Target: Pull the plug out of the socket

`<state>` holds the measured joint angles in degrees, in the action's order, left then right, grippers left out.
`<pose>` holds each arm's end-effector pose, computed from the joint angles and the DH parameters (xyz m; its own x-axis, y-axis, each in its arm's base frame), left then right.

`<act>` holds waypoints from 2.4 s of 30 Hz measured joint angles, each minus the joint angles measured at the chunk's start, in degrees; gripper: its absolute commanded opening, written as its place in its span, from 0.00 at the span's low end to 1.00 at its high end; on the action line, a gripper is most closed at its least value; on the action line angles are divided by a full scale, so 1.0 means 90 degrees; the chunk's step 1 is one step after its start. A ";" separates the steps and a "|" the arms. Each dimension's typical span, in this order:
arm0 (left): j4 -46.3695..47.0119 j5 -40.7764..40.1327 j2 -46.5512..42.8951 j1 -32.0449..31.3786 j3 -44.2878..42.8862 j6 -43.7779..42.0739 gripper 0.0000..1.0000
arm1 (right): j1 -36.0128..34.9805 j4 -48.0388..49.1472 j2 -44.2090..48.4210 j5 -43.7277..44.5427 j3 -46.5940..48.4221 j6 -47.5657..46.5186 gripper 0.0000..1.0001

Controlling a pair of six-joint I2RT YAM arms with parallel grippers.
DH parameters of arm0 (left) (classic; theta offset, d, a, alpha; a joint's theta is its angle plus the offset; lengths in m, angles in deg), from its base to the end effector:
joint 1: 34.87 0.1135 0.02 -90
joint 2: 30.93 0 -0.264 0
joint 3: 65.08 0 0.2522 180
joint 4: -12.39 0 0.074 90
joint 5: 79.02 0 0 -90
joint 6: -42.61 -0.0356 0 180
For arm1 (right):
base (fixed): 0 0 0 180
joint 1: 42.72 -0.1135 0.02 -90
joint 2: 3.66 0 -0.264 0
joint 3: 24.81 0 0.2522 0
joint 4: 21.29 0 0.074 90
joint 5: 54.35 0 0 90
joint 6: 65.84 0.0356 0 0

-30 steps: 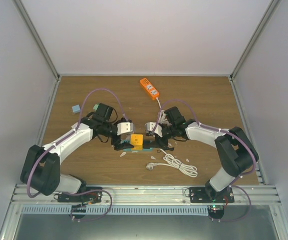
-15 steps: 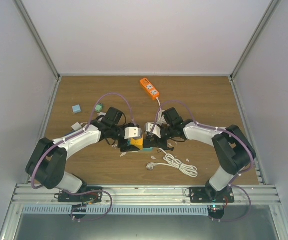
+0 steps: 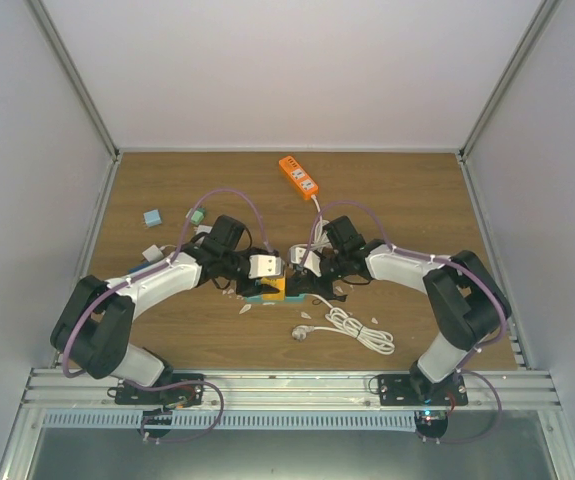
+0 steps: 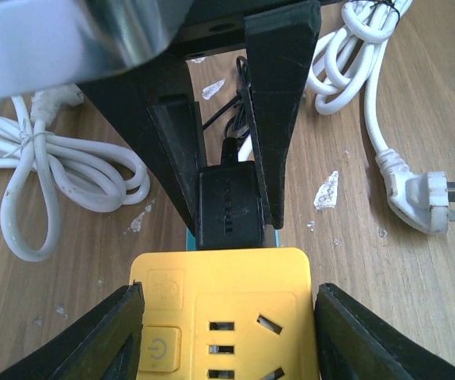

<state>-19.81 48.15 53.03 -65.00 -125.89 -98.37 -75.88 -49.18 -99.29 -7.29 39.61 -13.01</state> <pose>0.2334 -0.1603 0.1927 0.0936 0.6615 -0.7441 0.9917 0.0045 0.1288 0.2487 0.1915 0.1597 -0.1535 -0.6287 -0.7624 -0.9864 0.0523 0.1555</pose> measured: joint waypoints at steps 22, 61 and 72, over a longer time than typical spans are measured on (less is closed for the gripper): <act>0.0236 -0.0092 -0.0002 -0.0206 0.0087 -0.0121 0.63 | 0.0622 0.0243 0.0532 -0.0571 -0.0051 0.0376 0.06; 0.0595 -0.2424 -0.0338 -0.0231 -0.2047 0.1948 0.77 | 0.1639 0.3237 0.0529 -0.1530 0.1117 0.5982 0.07; 0.0884 -0.2926 0.0051 -0.0435 -0.2297 0.2263 0.66 | 0.1489 0.4172 0.0262 -0.1515 0.1037 0.7072 0.09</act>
<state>-11.85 21.81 53.49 -68.91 -146.57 -78.00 -62.48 -11.63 -96.93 -20.93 48.94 50.64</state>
